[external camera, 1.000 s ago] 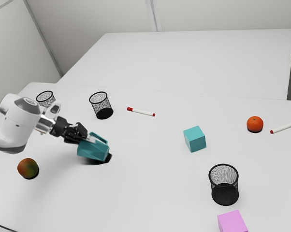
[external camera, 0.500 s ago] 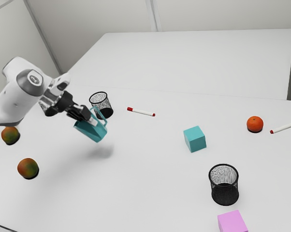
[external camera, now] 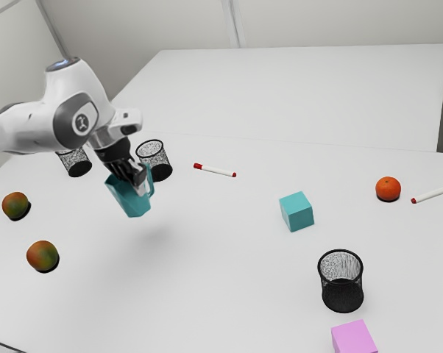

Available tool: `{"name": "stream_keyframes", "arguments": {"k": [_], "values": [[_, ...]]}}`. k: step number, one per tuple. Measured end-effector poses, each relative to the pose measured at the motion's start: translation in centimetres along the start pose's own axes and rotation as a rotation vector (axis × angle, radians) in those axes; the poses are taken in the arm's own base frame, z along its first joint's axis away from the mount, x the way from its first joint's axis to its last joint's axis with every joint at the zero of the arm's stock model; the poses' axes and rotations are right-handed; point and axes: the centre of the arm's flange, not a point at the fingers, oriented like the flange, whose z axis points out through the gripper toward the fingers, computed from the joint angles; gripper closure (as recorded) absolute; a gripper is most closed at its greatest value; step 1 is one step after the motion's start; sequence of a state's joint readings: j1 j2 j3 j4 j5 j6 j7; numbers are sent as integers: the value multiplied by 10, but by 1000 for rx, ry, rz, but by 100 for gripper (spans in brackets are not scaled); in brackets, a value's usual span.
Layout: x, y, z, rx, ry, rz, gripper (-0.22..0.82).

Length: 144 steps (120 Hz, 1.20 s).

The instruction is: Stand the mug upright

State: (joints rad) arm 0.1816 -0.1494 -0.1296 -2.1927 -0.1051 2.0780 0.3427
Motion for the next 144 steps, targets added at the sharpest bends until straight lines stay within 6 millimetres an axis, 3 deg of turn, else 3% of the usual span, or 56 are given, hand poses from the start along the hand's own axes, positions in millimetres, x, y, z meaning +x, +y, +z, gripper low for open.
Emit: {"name": "stream_keyframes", "arguments": {"k": [47,144], "values": [[-3,12,43,134,21,-106,74],[2,20,117,115,-72,-290,78]]}}
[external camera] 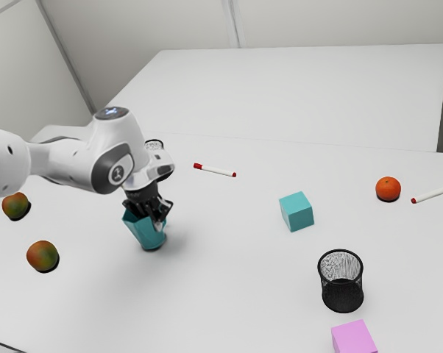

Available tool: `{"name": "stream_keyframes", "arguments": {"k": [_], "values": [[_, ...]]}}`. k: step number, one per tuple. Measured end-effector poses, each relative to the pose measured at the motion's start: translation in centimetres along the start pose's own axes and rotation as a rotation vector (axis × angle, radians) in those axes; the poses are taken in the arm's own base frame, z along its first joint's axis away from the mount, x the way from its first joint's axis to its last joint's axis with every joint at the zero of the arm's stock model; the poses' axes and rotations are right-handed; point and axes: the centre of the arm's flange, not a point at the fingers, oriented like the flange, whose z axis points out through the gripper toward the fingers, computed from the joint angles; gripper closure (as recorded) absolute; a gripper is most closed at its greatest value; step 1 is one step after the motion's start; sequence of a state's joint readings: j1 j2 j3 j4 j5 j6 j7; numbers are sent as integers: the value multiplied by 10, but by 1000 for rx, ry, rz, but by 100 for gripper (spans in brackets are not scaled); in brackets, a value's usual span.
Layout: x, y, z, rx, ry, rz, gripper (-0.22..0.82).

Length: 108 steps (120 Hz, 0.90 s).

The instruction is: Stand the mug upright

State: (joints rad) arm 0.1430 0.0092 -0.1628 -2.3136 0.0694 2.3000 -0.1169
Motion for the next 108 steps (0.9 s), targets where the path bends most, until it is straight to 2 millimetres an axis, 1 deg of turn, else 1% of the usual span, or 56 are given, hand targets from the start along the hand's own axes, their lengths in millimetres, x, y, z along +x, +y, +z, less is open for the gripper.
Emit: {"name": "stream_keyframes", "arguments": {"k": [10,16,30,43,55,69,80,86,108], "values": [[0,1,3,-1,-5,-11,77],[0,1,4,-4,-6,-17,73],[0,1,1,-9,1,-28,59],[0,1,-10,-13,23,-38,37],[1,2,-30,-13,63,-40,23],[2,10,-60,-15,114,-26,14],[4,14,-87,-21,135,-23,10],[8,15,-106,-29,141,-30,8],[18,19,-161,-59,110,-40,4]]}}
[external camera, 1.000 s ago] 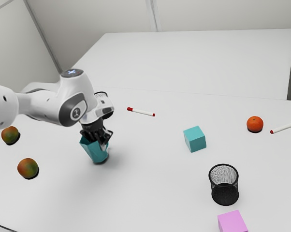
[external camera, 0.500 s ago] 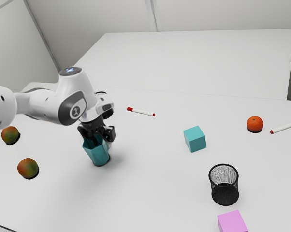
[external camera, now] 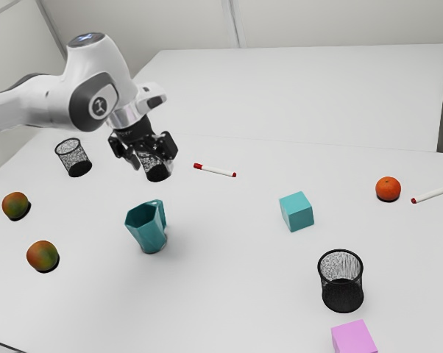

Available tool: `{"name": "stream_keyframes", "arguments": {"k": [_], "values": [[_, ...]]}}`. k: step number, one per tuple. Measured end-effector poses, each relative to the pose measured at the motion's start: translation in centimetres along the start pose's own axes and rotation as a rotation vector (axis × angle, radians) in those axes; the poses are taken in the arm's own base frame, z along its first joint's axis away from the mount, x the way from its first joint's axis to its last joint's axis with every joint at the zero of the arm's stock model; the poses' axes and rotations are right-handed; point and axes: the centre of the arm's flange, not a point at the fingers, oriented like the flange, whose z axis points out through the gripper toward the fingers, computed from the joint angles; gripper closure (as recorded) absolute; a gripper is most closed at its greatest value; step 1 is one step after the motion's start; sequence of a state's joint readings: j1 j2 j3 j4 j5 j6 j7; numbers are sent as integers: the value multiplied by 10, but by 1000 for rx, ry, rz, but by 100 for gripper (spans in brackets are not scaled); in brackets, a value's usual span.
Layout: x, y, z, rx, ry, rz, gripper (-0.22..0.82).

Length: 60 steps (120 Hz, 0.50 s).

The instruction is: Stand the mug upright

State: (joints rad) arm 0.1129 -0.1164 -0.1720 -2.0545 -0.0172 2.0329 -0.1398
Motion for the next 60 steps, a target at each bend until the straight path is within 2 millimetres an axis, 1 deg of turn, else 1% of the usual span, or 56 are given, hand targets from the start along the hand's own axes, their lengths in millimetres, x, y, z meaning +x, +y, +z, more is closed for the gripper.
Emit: {"name": "stream_keyframes", "arguments": {"k": [13,28,40,60], "values": [[9,4,-40,-8,-9,0,3],[17,4,-74,-12,-25,-2,2],[20,7,-91,-13,-36,3,2],[27,23,-109,-14,-47,35,1]]}}
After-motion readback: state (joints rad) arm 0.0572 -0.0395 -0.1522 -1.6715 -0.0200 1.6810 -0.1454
